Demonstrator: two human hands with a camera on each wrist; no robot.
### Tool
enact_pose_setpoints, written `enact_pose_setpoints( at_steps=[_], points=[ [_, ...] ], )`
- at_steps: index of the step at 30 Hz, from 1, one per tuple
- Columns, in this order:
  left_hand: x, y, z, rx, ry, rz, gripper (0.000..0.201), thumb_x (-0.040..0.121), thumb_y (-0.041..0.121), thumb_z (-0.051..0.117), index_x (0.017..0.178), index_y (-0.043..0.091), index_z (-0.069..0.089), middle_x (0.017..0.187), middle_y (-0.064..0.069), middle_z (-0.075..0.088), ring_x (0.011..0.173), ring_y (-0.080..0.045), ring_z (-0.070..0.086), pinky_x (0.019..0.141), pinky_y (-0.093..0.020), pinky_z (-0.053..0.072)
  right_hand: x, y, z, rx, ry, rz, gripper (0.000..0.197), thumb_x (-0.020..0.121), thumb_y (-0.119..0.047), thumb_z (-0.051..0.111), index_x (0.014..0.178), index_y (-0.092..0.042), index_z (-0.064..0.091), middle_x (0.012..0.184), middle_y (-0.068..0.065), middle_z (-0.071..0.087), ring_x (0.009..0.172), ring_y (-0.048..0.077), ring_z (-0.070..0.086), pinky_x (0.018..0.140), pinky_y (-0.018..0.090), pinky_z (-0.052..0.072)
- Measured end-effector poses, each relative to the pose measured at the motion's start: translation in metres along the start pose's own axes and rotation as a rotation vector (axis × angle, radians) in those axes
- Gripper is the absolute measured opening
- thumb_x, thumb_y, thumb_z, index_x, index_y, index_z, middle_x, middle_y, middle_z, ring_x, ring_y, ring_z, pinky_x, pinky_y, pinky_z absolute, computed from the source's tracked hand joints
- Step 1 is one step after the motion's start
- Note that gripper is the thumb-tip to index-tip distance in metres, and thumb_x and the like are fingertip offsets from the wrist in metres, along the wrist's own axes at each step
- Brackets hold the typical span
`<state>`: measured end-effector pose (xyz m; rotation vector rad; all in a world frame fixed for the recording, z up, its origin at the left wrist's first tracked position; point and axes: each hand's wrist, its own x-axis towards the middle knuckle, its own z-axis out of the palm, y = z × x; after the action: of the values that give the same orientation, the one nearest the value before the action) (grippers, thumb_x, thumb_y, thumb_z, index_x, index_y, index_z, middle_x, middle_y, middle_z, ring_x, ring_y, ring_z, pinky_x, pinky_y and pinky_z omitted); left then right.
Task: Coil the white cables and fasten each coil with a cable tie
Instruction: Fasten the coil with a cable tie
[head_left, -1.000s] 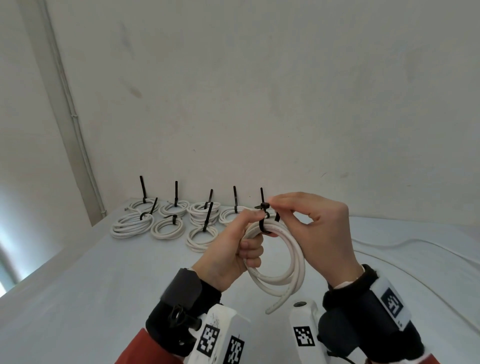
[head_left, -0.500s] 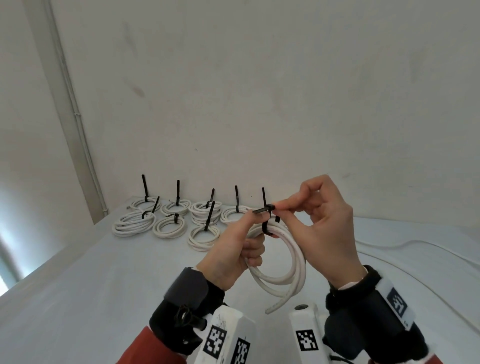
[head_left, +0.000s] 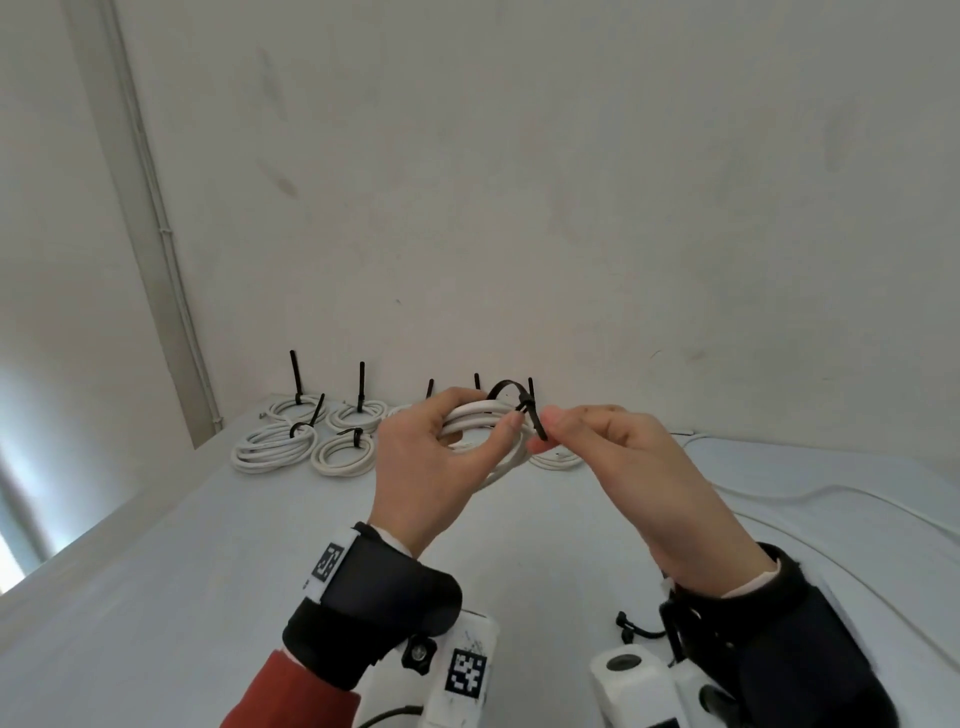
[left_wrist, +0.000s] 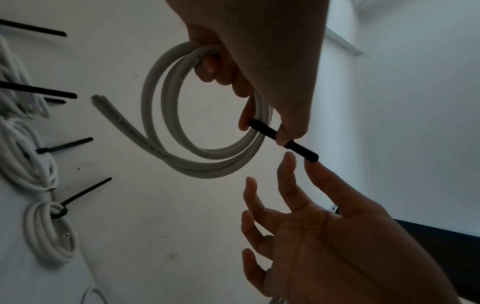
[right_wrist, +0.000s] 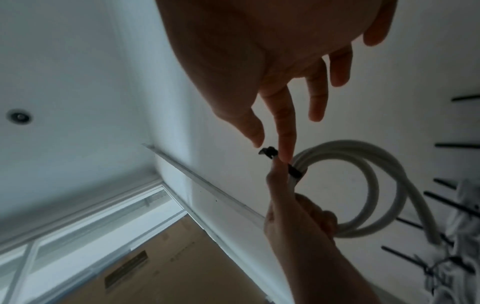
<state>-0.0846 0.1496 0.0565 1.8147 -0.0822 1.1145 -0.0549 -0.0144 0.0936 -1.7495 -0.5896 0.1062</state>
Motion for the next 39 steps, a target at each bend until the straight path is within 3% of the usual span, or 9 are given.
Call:
enact_pose_setpoints(
  at_steps=[6, 8, 12, 16, 22, 29, 32, 35, 39],
  points=[
    [-0.001, 0.002, 0.002, -0.019, 0.029, 0.023, 0.024, 0.067, 0.046, 0.070, 0.082, 0.027, 0.070, 0.076, 0.014, 0.072, 0.073, -0.003, 0.069, 0.068, -0.021, 0.053, -0.006, -0.006, -0.001, 0.228, -0.147, 0.072, 0.020, 0.089, -0.023, 0.059, 0.080, -0.008, 0.069, 0.084, -0.017, 0.073, 0.079, -0.018, 0.060, 0.059, -0.005, 0.036],
    [0.000, 0.003, 0.002, -0.044, 0.038, 0.018, 0.022, 0.067, 0.046, 0.070, 0.081, 0.029, 0.070, 0.076, 0.013, 0.072, 0.071, -0.003, 0.068, 0.066, -0.018, 0.051, -0.006, -0.006, 0.000, 0.245, -0.159, 0.070, 0.019, 0.089, -0.020, 0.059, 0.079, -0.008, 0.069, 0.083, -0.021, 0.070, 0.080, -0.018, 0.059, 0.064, -0.003, 0.038],
    [0.002, 0.003, -0.002, -0.073, 0.080, -0.020, 0.028, 0.068, 0.044, 0.068, 0.082, 0.020, 0.073, 0.074, 0.009, 0.072, 0.069, -0.009, 0.068, 0.063, -0.021, 0.051, -0.010, -0.007, 0.007, 0.171, -0.148, 0.029, 0.019, 0.085, -0.025, 0.066, 0.069, -0.019, 0.074, 0.115, -0.013, 0.060, 0.111, -0.016, 0.048, 0.085, 0.013, 0.032],
    [0.006, 0.003, -0.007, -0.116, 0.156, -0.083, 0.020, 0.067, 0.039, 0.069, 0.076, 0.022, 0.073, 0.071, 0.008, 0.072, 0.066, -0.010, 0.067, 0.061, -0.020, 0.051, -0.017, -0.006, 0.019, 0.095, -0.171, 0.014, 0.018, 0.084, -0.028, 0.068, 0.067, -0.025, 0.073, 0.122, -0.012, 0.055, 0.116, -0.014, 0.045, 0.101, 0.021, 0.031],
    [0.012, -0.001, -0.014, -0.161, 0.169, -0.151, 0.010, 0.078, 0.004, 0.072, 0.075, 0.013, 0.073, 0.069, 0.003, 0.072, 0.066, -0.008, 0.066, 0.062, -0.017, 0.049, -0.017, 0.000, 0.031, 0.018, -0.159, -0.014, 0.018, 0.086, -0.029, 0.067, 0.068, -0.027, 0.072, 0.122, -0.014, 0.051, 0.114, -0.015, 0.043, 0.095, 0.012, 0.029],
    [0.012, 0.003, -0.008, -0.174, 0.160, -0.196, 0.005, 0.080, 0.006, 0.070, 0.076, 0.007, 0.073, 0.069, 0.000, 0.071, 0.065, -0.007, 0.064, 0.062, -0.016, 0.048, -0.016, 0.002, 0.029, -0.152, -0.034, -0.071, 0.013, 0.079, -0.047, 0.067, 0.072, -0.036, 0.071, 0.119, -0.025, 0.044, 0.123, 0.000, 0.035, 0.103, 0.027, 0.026],
    [0.014, 0.008, -0.009, -0.237, 0.141, -0.339, 0.020, 0.085, 0.013, 0.066, 0.065, 0.017, 0.070, 0.049, 0.010, 0.055, 0.047, -0.004, 0.047, 0.050, -0.015, 0.038, -0.009, 0.001, 0.021, -0.131, 0.073, -0.131, 0.018, 0.077, -0.055, 0.062, 0.089, -0.043, 0.067, 0.119, -0.023, 0.045, 0.120, 0.000, 0.041, 0.097, 0.024, 0.032],
    [0.017, 0.011, -0.011, -0.458, 0.093, -0.548, 0.040, 0.089, 0.018, 0.060, 0.050, 0.024, 0.052, 0.046, 0.009, 0.022, 0.043, -0.010, 0.018, 0.043, -0.022, 0.017, -0.001, 0.003, 0.012, -0.074, 0.038, -0.055, 0.034, 0.084, -0.045, 0.062, 0.116, -0.037, 0.056, 0.121, -0.015, 0.052, 0.104, 0.001, 0.057, 0.085, 0.016, 0.045],
    [0.019, 0.015, -0.013, -0.657, 0.021, -0.679, 0.028, 0.091, 0.022, 0.056, 0.063, 0.018, 0.052, 0.053, 0.007, 0.015, 0.044, -0.008, 0.013, 0.045, -0.024, 0.010, 0.006, 0.009, 0.001, 0.028, -0.107, -0.016, 0.044, 0.085, -0.014, 0.070, 0.124, -0.025, 0.053, 0.110, 0.001, 0.067, 0.091, 0.020, 0.070, 0.094, 0.043, 0.052]
  ],
)
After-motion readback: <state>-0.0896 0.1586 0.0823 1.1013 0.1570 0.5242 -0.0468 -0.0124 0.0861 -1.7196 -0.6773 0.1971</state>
